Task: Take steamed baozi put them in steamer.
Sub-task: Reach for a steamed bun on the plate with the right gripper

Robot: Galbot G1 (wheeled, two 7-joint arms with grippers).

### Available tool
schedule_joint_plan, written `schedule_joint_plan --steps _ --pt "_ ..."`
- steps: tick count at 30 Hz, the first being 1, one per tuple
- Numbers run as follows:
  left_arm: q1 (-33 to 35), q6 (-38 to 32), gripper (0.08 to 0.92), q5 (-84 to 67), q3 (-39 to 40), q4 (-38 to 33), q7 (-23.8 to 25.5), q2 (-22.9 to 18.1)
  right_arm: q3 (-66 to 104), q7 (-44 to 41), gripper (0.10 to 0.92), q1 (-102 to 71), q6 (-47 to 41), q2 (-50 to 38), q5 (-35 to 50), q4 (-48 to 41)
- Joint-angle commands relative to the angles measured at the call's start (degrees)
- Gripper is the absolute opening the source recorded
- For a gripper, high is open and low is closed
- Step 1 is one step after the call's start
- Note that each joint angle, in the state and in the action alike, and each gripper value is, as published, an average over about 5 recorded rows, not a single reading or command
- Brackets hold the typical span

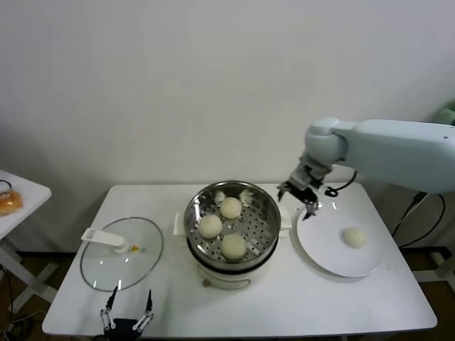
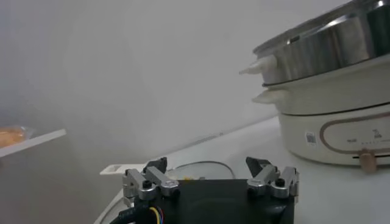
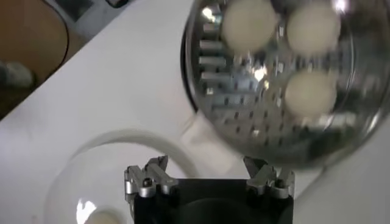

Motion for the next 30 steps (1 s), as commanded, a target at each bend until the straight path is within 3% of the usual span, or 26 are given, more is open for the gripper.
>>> schedule_joint_plan --steps 1,17,30 --pt "0.27 0.02 0.823 -0.12 -0.05 -0.16 0.07 -0.86 -1.91 -1.00 0.823 -5.37 -8.24 -8.43 2.75 -11.60" --pt "0.46 0.16 0.823 -0.07 -0.87 0.75 0.07 -0.82 15.70 -1.14 0.823 -26.96 -5.41 -6.72 -9.21 -28.48" --pt "0.34 0.33 0.823 0.17 -1.23 2.05 0.15 -0.75 26.04 0.23 0.823 -37.03 -4.28 -6.30 -15.92 -33.60"
